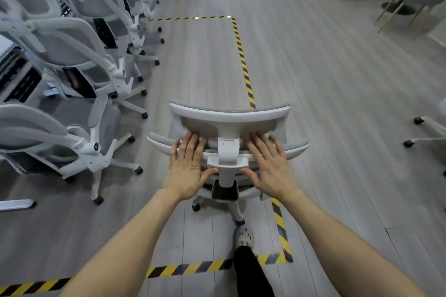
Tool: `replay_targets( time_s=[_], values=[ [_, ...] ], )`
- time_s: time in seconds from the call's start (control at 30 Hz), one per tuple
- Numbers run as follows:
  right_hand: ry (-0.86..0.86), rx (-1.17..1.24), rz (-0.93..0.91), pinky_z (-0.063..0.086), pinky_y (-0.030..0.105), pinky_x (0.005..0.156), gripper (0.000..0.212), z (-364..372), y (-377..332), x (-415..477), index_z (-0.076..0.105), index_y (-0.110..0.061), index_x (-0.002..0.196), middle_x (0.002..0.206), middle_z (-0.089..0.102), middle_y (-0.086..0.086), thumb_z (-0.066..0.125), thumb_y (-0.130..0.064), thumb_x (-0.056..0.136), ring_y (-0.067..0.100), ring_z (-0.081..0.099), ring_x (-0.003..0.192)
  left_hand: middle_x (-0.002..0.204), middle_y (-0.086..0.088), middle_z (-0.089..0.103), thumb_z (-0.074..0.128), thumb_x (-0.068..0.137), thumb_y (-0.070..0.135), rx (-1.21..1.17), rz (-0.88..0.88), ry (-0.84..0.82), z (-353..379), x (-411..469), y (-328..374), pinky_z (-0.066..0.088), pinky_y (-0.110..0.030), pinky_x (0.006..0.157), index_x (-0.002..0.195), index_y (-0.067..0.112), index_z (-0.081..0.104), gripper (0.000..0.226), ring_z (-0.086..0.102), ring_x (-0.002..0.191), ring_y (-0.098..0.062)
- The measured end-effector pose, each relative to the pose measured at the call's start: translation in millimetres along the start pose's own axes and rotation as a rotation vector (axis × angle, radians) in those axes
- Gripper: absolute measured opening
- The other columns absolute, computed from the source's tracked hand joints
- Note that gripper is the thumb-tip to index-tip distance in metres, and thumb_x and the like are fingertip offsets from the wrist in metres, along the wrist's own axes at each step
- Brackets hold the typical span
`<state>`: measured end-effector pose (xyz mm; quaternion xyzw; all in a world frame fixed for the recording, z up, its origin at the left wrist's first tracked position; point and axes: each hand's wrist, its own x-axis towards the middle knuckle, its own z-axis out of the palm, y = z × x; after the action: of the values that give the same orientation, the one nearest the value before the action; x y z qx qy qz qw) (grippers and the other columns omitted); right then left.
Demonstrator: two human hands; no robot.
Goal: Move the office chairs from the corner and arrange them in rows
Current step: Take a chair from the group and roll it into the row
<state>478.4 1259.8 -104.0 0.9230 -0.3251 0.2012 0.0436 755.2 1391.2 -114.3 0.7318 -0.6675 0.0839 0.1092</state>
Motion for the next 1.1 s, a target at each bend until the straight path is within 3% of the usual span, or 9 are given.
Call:
replay_targets(
  time_s=[0.27, 0.4, 0.47, 0.53, 0.6, 0.67, 0.77, 1.1],
  values=[
    [0.04, 0.101, 0.0, 0.023, 0.061, 0.132, 0.085, 65, 24, 143, 0.034, -0.018, 0.171, 0.178, 0.029, 0.009, 0.055, -0.068, 0.106, 0.026, 0.02, 0.168, 0.185, -0.01, 0.006, 0.03, 0.107, 0.08, 0.08, -0.109, -0.035, 3, 104, -79, 0.016, -0.061, 0.137, 0.177, 0.02, 0.018, 0.093, 0.001, 0.172, -0.028],
    [0.044, 0.144, 0.147, 0.018, 0.059, 0.135, 0.092, 93, 37, 197, 0.035, -0.009, 0.169, 0.178, 0.029, 0.011, 0.051, -0.073, 0.105, 0.026, 0.018, 0.168, 0.172, -0.016, 0.036, 0.039, 0.1, 0.088, 0.029, -0.397, 0.028, 9, 149, -116, 0.026, -0.059, 0.133, 0.165, 0.009, 0.038, 0.102, 0.026, 0.166, -0.033],
    [0.039, 0.169, 0.266, 0.015, 0.059, 0.136, 0.099, 104, 51, 213, 0.035, -0.006, 0.167, 0.177, 0.03, 0.012, 0.046, -0.079, 0.102, 0.025, 0.017, 0.168, 0.165, -0.014, 0.041, 0.039, 0.097, 0.092, 0.041, -0.437, 0.04, 13, 168, -137, 0.025, -0.059, 0.134, 0.161, 0.007, 0.041, 0.107, 0.029, 0.163, -0.032],
    [0.031, 0.163, 0.26, 0.01, 0.059, 0.137, 0.108, 119, 72, 246, 0.033, -0.005, 0.167, 0.175, 0.031, 0.011, 0.046, -0.086, 0.097, 0.024, 0.016, 0.169, 0.167, -0.015, 0.04, 0.037, 0.093, 0.098, 0.046, -0.435, 0.024, 20, 205, -169, 0.017, -0.057, 0.137, 0.162, 0.007, 0.041, 0.114, 0.026, 0.164, -0.031],
    [0.026, 0.169, 0.276, 0.009, 0.059, 0.137, 0.114, 130, 91, 292, 0.042, -0.004, 0.161, 0.167, 0.041, 0.012, 0.05, -0.093, 0.09, 0.027, 0.027, 0.164, 0.171, -0.017, 0.037, 0.032, 0.087, 0.104, 0.051, -0.462, -0.048, 28, 244, -200, 0.01, -0.057, 0.139, 0.163, 0.006, 0.041, 0.124, 0.019, 0.168, -0.032],
    [0.053, 0.18, 0.329, 0.015, 0.058, 0.136, 0.112, 142, 104, 339, 0.056, -0.005, 0.145, 0.146, 0.055, 0.01, 0.049, -0.1, 0.084, 0.032, 0.046, 0.148, 0.171, -0.016, 0.036, 0.028, 0.082, 0.108, 0.058, -0.475, -0.11, 41, 279, -229, 0.004, -0.06, 0.138, 0.163, 0.006, 0.041, 0.131, 0.013, 0.169, -0.033],
    [0.057, 0.13, 0.339, 0.017, 0.055, 0.136, 0.104, 167, 119, 399, 0.06, -0.008, 0.122, 0.119, 0.057, 0.006, 0.045, -0.103, 0.082, 0.031, 0.053, 0.126, 0.169, -0.016, 0.035, 0.026, 0.08, 0.11, 0.042, -0.481, -0.118, 64, 325, -264, -0.003, -0.063, 0.137, 0.161, 0.003, 0.041, 0.135, 0.009, 0.169, -0.035],
    [-0.026, 0.128, 0.367, 0.023, 0.055, 0.133, 0.094, 234, 161, 571, 0.057, -0.015, 0.111, 0.111, 0.055, 0.0, 0.051, -0.103, 0.079, 0.03, 0.054, 0.117, 0.174, -0.019, 0.025, 0.013, 0.079, 0.111, 0.023, -0.468, -0.208, 97, 484, -365, -0.003, -0.067, 0.135, 0.166, -0.002, 0.028, 0.143, -0.002, 0.17, -0.035]
  ],
)
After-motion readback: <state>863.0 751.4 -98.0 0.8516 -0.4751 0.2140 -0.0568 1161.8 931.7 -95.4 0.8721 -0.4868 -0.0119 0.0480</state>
